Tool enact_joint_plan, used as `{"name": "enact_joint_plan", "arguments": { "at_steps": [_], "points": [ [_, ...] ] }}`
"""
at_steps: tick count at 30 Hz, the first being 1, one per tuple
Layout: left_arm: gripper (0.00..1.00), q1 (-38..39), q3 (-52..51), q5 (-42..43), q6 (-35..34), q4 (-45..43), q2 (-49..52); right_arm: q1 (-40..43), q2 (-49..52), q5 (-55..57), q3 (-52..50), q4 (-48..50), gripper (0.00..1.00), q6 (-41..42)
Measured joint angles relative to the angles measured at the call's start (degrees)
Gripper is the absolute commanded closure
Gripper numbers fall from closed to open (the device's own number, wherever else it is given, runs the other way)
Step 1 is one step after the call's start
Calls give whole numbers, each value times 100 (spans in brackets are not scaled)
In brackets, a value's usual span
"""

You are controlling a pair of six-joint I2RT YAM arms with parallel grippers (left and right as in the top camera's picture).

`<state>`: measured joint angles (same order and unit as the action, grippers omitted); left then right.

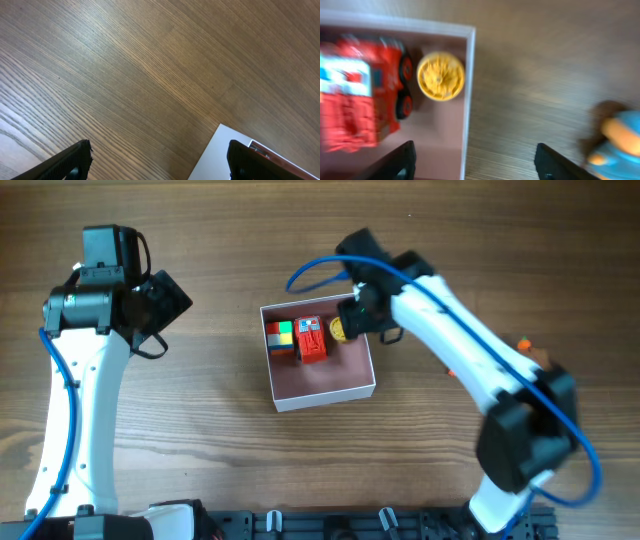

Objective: Pack container
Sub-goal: 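Move the right gripper to the duck figure and grasp it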

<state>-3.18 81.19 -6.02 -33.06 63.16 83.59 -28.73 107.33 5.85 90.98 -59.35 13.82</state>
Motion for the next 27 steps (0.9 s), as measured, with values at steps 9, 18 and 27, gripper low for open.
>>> {"name": "enact_joint_plan", "arguments": {
  "at_steps": [9,18,27],
  "points": [
    [12,0,0,-2,0,2,0,2256,-1123,2,94,-557,0,-92],
    [12,0,0,-2,2,0,0,3056,278,-566,-1204,315,0,-1084],
    [12,0,0,0,2,0,0,3067,1049,-627,-1198,284,44,-1207]
  ]
}}
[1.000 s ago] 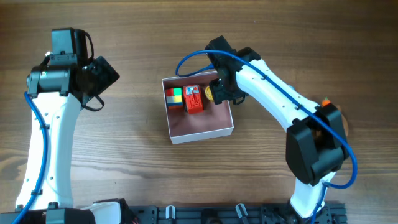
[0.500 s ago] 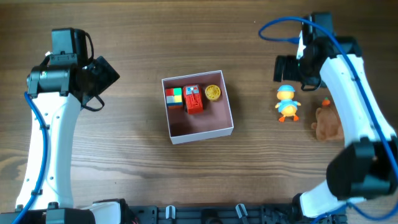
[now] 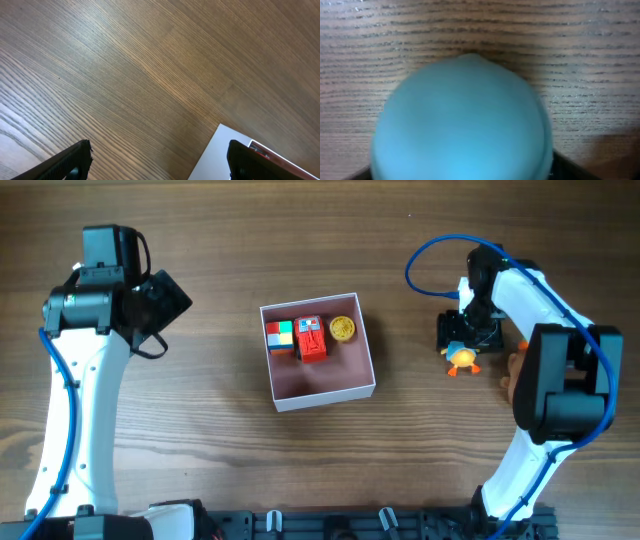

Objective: Pack container
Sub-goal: 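Move the right gripper to the duck figure and grasp it, then place the duck with the right gripper into the box's right side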

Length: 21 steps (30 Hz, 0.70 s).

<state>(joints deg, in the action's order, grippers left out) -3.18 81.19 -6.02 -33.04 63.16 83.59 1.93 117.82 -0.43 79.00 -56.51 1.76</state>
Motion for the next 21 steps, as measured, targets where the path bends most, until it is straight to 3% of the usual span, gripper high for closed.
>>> {"name": "enact_joint_plan", "arguments": {
  "at_steps": [2,6,14,16,19,21],
  "points": [
    [12,0,0,-2,0,-20,0,0,0,0,0,-22,64,9],
    [12,0,0,-2,0,-20,0,0,11,-46,0,-153,86,44],
    [12,0,0,-2,0,-35,0,-286,-275,-109,306,-874,84,164],
    [12,0,0,-2,0,-35,0,-798,-1110,-153,741,-837,85,-11],
    [12,0,0,-2,0,-37,0,-1541,-2083,-175,1215,-522,96,-190],
    [12,0,0,-2,0,-35,0,-2258,-2686,-216,1482,-188,92,70]
  ]
}}
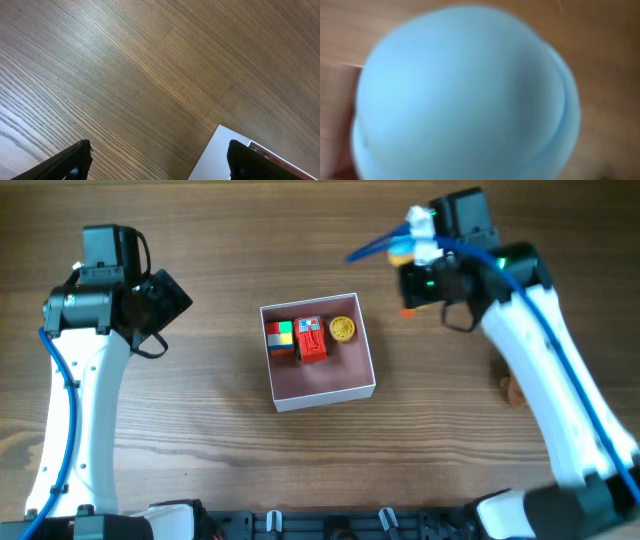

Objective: Pack container
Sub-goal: 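Place the duck with the right gripper into the box's right side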

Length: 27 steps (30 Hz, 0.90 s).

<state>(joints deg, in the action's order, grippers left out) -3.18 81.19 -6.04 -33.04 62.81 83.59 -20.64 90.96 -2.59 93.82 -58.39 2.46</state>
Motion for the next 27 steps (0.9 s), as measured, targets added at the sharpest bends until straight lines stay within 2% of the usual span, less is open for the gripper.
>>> {"name": "enact_joint_plan", "arguments": {
  "at_steps": [1,3,6,11,15,16,17,18,24,27],
  "points": [
    [12,0,0,0,0,7,0,-238,-136,-24,42,68,88,256],
    [12,0,0,0,0,20,0,-623,-72,-20,39,170,88,896],
    [12,0,0,0,0,24,0,-1019,658,-20,26,203,88,1567],
    [12,0,0,0,0,98,0,-1119,2039,-15,2,214,87,1989],
    [12,0,0,2,2,107,0,-1119,2723,-15,-15,192,84,2052],
    [12,0,0,2,2,107,0,-1119,2752,-17,-26,188,80,2059],
    [12,0,0,2,2,105,0,-1119,2765,-17,-28,192,56,2068],
    [12,0,0,0,2,105,0,-1119,2765,-17,-28,195,46,2085],
    [12,0,0,2,22,105,0,-1121,2765,-20,-28,192,34,2131],
    [12,0,-2,2,22,105,0,-1121,2765,-22,-28,85,34,2133]
  ]
}}
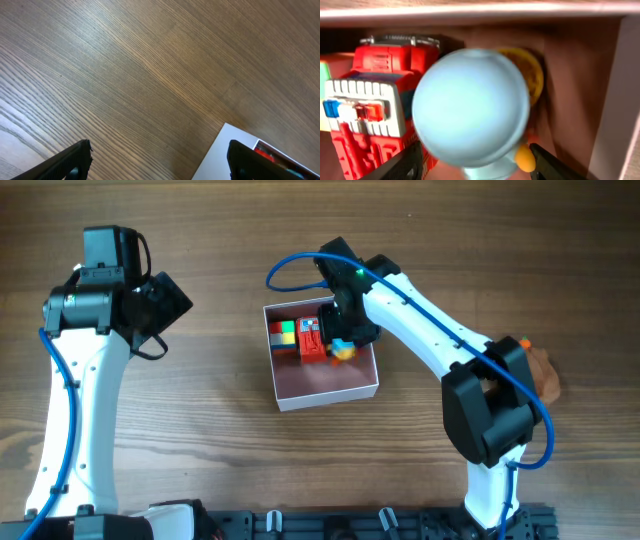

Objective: Pack container
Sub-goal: 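Place the duck with the right gripper into the box's right side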

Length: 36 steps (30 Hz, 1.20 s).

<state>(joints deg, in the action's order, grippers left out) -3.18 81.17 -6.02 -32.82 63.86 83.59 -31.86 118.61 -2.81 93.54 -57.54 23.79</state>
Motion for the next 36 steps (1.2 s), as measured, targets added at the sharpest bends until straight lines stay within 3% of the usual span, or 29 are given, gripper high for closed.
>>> {"name": "enact_joint_plan", "arguments": {
  "at_steps": [4,6,10,13,16,20,25,30,36],
  "points": [
    [12,0,0,0,0,2,0,2,-251,22,-4,-175,33,0],
    [12,0,0,-2,2,4,0,2,-833,127,-7,-210,30,-2],
    [12,0,-2,0,17,9,0,83,-2352,601,-7,-380,6,-155],
    [12,0,-2,0,20,11,0,815,-3565,1213,4,-1099,0,55],
    [12,0,-2,0,20,24,0,2225,-4026,1554,9,-1735,0,103],
    [12,0,-2,2,20,26,0,3910,-3989,1596,-278,-1853,0,-564],
    [12,0,-2,17,20,28,0,5337,-3875,940,-1884,-627,0,-1794],
    [12,0,-2,15,20,26,0,5604,-3038,706,-3246,597,0,-2284],
    [12,0,-2,15,20,70,2,5606,-2100,686,-3265,1005,0,-2352]
  ]
}}
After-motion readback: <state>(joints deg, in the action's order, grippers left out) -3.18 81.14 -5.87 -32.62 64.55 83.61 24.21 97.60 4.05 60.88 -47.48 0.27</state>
